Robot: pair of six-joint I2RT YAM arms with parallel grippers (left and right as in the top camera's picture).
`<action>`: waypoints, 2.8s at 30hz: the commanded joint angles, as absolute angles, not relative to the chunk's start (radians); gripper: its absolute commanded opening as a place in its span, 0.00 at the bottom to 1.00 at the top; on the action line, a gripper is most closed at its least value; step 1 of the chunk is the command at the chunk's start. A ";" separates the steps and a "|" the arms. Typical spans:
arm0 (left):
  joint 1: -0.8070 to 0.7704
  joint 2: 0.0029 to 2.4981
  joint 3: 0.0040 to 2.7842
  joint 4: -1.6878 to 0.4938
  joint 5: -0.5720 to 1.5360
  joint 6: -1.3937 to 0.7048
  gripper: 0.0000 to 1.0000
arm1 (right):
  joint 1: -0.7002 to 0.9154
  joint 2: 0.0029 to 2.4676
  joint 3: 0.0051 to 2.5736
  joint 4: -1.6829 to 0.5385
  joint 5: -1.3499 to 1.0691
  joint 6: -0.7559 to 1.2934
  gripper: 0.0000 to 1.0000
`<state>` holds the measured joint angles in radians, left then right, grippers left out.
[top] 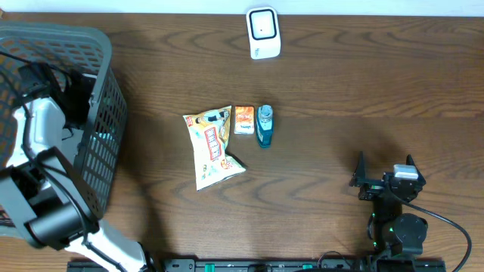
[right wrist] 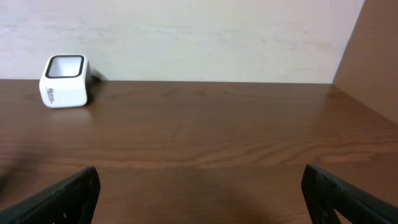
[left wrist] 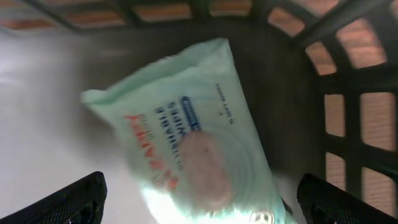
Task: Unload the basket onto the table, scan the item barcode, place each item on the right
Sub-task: 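Grasp the mint-green wet-wipes pack with the left gripper and lift, then carry the wipes pack right of the bottle and release it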
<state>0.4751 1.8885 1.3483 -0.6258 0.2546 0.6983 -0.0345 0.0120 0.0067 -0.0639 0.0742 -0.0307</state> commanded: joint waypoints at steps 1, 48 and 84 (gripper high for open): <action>0.472 1.957 1.345 -0.622 0.293 0.722 0.98 | -0.025 0.007 0.006 -0.068 0.069 -0.039 0.99; 0.480 1.155 1.359 -0.498 0.279 -0.195 0.49 | -0.025 0.007 0.006 -0.068 0.069 -0.039 0.99; -0.768 1.578 1.350 -0.204 0.305 -0.252 0.49 | -0.024 0.007 0.006 -0.068 0.069 -0.039 0.99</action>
<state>-0.7166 1.5520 1.3476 -0.2050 0.4915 -0.2325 -0.0338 0.0120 0.0067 -0.0639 0.0742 -0.0307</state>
